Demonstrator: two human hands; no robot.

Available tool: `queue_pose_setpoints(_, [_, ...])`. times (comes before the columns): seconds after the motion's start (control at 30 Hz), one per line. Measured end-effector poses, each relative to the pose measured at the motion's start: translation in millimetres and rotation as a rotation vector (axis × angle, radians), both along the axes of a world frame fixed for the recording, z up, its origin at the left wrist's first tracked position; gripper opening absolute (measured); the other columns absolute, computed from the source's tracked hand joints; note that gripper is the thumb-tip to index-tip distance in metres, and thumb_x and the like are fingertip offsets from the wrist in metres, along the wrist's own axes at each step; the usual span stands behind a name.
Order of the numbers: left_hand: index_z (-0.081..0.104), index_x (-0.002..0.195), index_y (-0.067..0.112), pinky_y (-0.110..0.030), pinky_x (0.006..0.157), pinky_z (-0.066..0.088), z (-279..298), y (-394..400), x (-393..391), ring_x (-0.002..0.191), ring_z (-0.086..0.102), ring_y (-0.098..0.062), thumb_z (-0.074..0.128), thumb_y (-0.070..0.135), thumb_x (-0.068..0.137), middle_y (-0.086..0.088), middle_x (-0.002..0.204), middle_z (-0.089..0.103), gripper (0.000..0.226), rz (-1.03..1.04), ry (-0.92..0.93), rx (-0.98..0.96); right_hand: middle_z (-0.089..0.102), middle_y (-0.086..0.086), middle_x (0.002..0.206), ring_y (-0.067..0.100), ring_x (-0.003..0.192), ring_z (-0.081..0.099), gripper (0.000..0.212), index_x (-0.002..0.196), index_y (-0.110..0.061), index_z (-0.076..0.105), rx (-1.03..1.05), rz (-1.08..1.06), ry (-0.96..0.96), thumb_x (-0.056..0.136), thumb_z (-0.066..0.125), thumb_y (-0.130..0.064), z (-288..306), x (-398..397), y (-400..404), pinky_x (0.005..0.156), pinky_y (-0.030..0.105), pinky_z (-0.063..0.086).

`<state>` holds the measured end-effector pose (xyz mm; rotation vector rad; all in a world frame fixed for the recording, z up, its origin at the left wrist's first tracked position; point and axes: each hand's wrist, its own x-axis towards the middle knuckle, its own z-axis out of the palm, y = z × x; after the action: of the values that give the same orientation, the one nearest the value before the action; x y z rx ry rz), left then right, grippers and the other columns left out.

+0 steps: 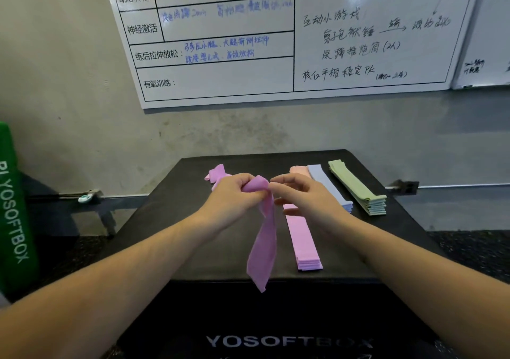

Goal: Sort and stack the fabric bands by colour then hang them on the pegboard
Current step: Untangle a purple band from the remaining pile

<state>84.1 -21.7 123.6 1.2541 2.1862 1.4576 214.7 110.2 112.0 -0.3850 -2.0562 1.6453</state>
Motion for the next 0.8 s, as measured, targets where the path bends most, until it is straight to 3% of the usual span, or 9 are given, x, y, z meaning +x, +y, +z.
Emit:
queue_pose_setpoints(0.13, [0.075,0.083,0.023,-0.009,0.063,0.042,4,-1,4,0.068,0.057,0.005,0.074,0.022,0.087,0.018,0.068,0.066,0.004,-0.024,0.05,-0.043,0.077,-0.006,0.093,0.007,0.09,0.071,0.009,0.1,-0.025,0.075,0.122,-0.03,0.031,0.091,0.073,-0.027,0,3,-2,0.08,0.026,0.057])
queue_pose_setpoints(0.27, [0.073,0.09,0.021,-0.01,0.063,0.043,4,-1,11,0.069,0.055,0.002,0.075,0.024,0.09,0.012,0.072,0.066,0.004,-0.06,-0.014,0.023,0.075,-0.008,0.088,0.008,0.087,0.07,0.008,0.095,-0.027,0.075,0.132,-0.084,0.047,0.096,0.067,-0.024,1,5,0,0.08,0.034,0.06])
queue_pose_setpoints(0.37, [0.071,0.097,0.021,-0.017,0.063,0.047,4,1,15,0.066,0.057,0.0,0.072,0.027,0.092,0.015,0.067,0.064,0.007,-0.066,-0.091,0.102,0.074,0.001,0.094,0.015,0.088,0.069,0.01,0.099,-0.025,0.073,0.102,-0.099,0.061,0.099,0.063,-0.028,0,8,3,0.077,0.038,0.061])
queue_pose_setpoints(0.5, [0.072,0.091,0.02,-0.026,0.066,0.049,3,7,18,0.07,0.061,-0.002,0.066,0.028,0.097,0.01,0.07,0.065,0.013,-0.053,-0.18,0.164,0.073,-0.003,0.094,0.012,0.089,0.067,0.01,0.097,-0.027,0.069,0.087,-0.112,0.059,0.1,0.06,-0.029,-7,9,8,0.085,0.038,0.057])
queue_pose_setpoints(0.8, [0.067,0.095,0.015,-0.024,0.054,0.047,4,37,22,0.062,0.058,-0.013,0.062,0.026,0.101,-0.003,0.079,0.064,0.013,-0.072,-0.363,0.276,0.076,0.003,0.096,0.019,0.095,0.071,0.02,0.108,-0.019,0.064,-0.112,-0.015,0.033,0.094,0.069,-0.033,-35,11,18,0.098,0.045,0.055])
